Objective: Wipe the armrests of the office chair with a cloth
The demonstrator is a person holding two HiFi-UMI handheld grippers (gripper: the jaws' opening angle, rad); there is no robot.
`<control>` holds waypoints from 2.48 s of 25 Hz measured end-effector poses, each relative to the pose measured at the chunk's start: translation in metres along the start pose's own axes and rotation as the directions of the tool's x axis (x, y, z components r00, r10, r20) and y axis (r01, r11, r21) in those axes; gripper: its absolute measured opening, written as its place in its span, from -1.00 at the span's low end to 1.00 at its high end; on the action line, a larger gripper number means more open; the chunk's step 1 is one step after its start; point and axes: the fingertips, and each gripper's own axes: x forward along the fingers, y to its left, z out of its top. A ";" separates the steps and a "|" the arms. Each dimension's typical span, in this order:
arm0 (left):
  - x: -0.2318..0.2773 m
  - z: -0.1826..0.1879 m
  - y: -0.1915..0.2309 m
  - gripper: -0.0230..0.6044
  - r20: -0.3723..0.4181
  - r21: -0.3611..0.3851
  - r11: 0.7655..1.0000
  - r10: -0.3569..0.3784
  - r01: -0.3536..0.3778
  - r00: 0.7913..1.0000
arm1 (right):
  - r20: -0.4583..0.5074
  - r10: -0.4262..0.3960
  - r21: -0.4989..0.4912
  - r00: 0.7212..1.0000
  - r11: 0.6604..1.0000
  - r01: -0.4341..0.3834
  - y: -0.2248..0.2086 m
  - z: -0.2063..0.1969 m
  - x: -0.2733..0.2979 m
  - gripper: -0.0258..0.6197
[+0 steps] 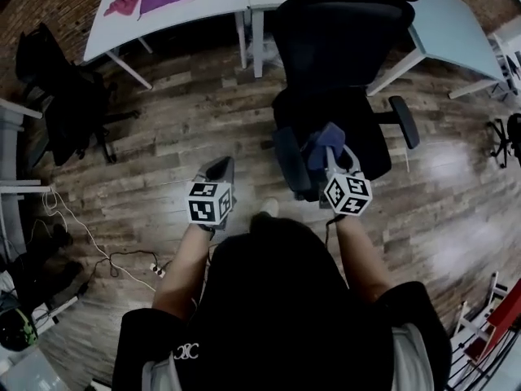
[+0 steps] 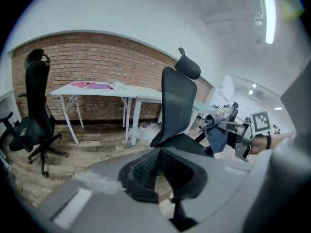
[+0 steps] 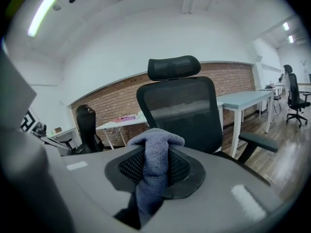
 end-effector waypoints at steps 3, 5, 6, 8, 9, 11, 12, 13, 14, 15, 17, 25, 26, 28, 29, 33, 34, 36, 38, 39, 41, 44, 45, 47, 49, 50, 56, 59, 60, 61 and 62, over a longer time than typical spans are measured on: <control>-0.020 -0.003 0.006 -0.91 0.042 -0.038 0.998 0.048 -0.046 0.998 | -0.012 0.044 -0.007 0.999 0.999 -0.045 0.012 0.001 0.007 -0.66; -0.036 -0.011 0.009 -0.91 0.061 -0.066 0.995 0.078 -0.074 0.995 | -0.015 0.076 -0.028 0.997 0.997 -0.076 0.023 0.003 0.008 -0.66; -0.045 -0.018 0.012 -0.91 0.068 -0.084 0.992 0.095 -0.089 0.993 | -0.016 0.093 -0.042 0.996 0.995 -0.093 0.032 0.003 0.006 -0.66; -0.066 -0.035 0.015 -0.91 0.077 -0.135 0.984 0.126 -0.115 0.989 | -0.018 0.130 -0.074 0.991 0.989 -0.131 0.052 0.002 -0.002 -0.66; -0.078 -0.043 0.016 -0.91 0.082 -0.161 0.979 0.140 -0.125 0.987 | -0.018 0.150 -0.092 0.989 0.984 -0.151 0.063 0.001 -0.008 -0.66; -0.098 -0.057 0.013 -0.91 0.093 -0.191 0.971 0.163 -0.143 0.982 | -0.015 0.183 -0.130 0.983 0.974 -0.183 0.083 -0.001 -0.023 -0.66; -0.107 -0.062 0.010 -0.91 0.098 -0.192 0.970 0.173 -0.152 0.980 | -0.014 0.195 -0.143 0.981 0.970 -0.195 0.091 -0.001 -0.032 -0.66; -0.115 -0.066 0.005 -0.91 0.103 -0.188 0.969 0.179 -0.158 0.978 | -0.012 0.204 -0.151 0.979 0.967 -0.203 0.097 -0.003 -0.042 -0.66; -0.123 -0.071 0.000 -0.91 0.110 -0.180 0.970 0.182 -0.161 0.977 | -0.009 0.210 -0.155 0.978 0.966 -0.209 0.102 -0.005 -0.054 -0.66; -0.130 -0.075 -0.007 -0.91 0.120 -0.172 0.972 0.181 -0.160 0.976 | -0.005 0.214 -0.157 0.977 0.965 -0.212 0.106 -0.007 -0.067 -0.66; -0.142 -0.082 -0.024 -0.91 0.146 -0.157 0.977 0.169 -0.146 0.975 | 0.009 0.222 -0.163 0.975 0.962 -0.217 0.111 -0.012 -0.098 -0.66; -0.159 -0.115 -0.113 -0.91 0.165 -0.095 0.995 0.035 -0.020 0.986 | 0.015 0.228 -0.249 0.974 0.944 -0.217 0.117 -0.030 -0.222 -0.66; -0.159 -0.119 -0.123 -0.91 0.161 -0.088 0.996 0.018 -0.004 0.987 | 0.005 0.212 -0.253 0.977 0.946 -0.203 0.110 -0.034 -0.230 -0.66; -0.160 -0.127 -0.141 -0.91 0.156 -0.078 0.997 -0.008 0.020 0.988 | -0.010 0.179 -0.252 0.984 0.952 -0.176 0.094 -0.041 -0.246 -0.66; -0.162 -0.132 -0.147 -0.91 0.156 -0.076 0.997 -0.015 0.027 0.988 | -0.013 0.167 -0.247 0.986 0.955 -0.165 0.087 -0.045 -0.253 -0.66; -0.172 -0.141 -0.155 -0.91 0.172 -0.077 0.997 -0.001 0.015 0.985 | -0.013 0.144 -0.243 0.989 0.959 -0.143 0.072 -0.049 -0.277 -0.66; -0.173 -0.142 -0.158 -0.91 0.176 -0.083 0.997 0.006 0.009 0.984 | -0.016 0.142 -0.244 0.990 0.959 -0.142 0.068 -0.049 -0.281 -0.66; -0.175 -0.146 -0.164 -0.91 0.178 -0.103 0.995 0.021 -0.002 0.984 | -0.020 0.136 -0.246 0.991 0.960 -0.137 0.058 -0.048 -0.290 -0.66; -0.175 -0.154 -0.174 -0.91 0.172 -0.124 0.992 0.034 -0.012 0.985 | -0.018 0.130 -0.243 0.991 0.961 -0.130 0.047 -0.047 -0.301 -0.66; -0.175 -0.159 -0.181 -0.91 0.167 -0.134 0.991 0.039 -0.016 0.985 | -0.017 0.131 -0.240 0.991 0.962 -0.131 0.041 -0.047 -0.308 -0.66; -0.175 -0.165 -0.201 -0.91 0.167 -0.139 0.990 0.046 -0.023 0.985 | -0.013 0.138 -0.237 0.990 0.962 -0.137 0.026 -0.049 -0.323 -0.66; -0.171 -0.169 -0.243 -0.91 0.174 -0.115 0.993 0.055 -0.035 0.983 | -0.016 0.153 -0.238 0.988 0.959 -0.152 -0.006 -0.052 -0.344 -0.66; -0.170 -0.170 -0.258 -0.91 0.174 -0.103 0.994 0.059 -0.042 0.983 | -0.016 0.159 -0.236 0.987 0.959 -0.159 -0.019 -0.052 -0.351 -0.66; -0.167 -0.173 -0.289 -0.91 0.176 -0.076 0.995 0.071 -0.058 0.982 | -0.013 0.173 -0.228 0.985 0.958 -0.171 -0.045 -0.054 -0.364 -0.66; -0.165 -0.177 -0.318 -0.91 0.186 -0.065 0.995 0.085 -0.074 0.979 | -0.006 0.188 -0.217 0.982 0.959 -0.184 -0.068 -0.056 -0.378 -0.66; -0.166 -0.179 -0.332 -0.91 0.199 -0.074 0.994 0.092 -0.078 0.976 | 0.000 0.196 -0.213 0.981 0.958 -0.191 -0.080 -0.057 -0.385 -0.66; -0.158 -0.207 -0.420 -0.91 0.260 -0.179 0.980 0.131 -0.085 0.957 | 0.024 0.263 -0.222 0.965 0.942 -0.251 -0.147 -0.063 -0.430 -0.66; -0.151 -0.225 -0.468 -0.91 0.247 -0.158 0.979 0.165 -0.129 0.955 | 0.025 0.288 -0.213 0.957 0.937 -0.276 -0.186 -0.065 -0.453 -0.66; -0.151 -0.229 -0.481 -0.91 0.243 -0.153 0.978 0.177 -0.143 0.954 | 0.026 0.295 -0.211 0.955 0.936 -0.283 -0.196 -0.065 -0.461 -0.66; -0.151 -0.232 -0.494 -0.91 0.240 -0.150 0.976 0.188 -0.155 0.952 | 0.025 0.302 -0.210 0.953 0.934 -0.290 -0.204 -0.064 -0.468 -0.66; -0.153 -0.236 -0.507 -0.91 0.238 -0.149 0.975 0.198 -0.166 0.951 | 0.023 0.309 -0.209 0.951 0.932 -0.298 -0.212 -0.063 -0.475 -0.66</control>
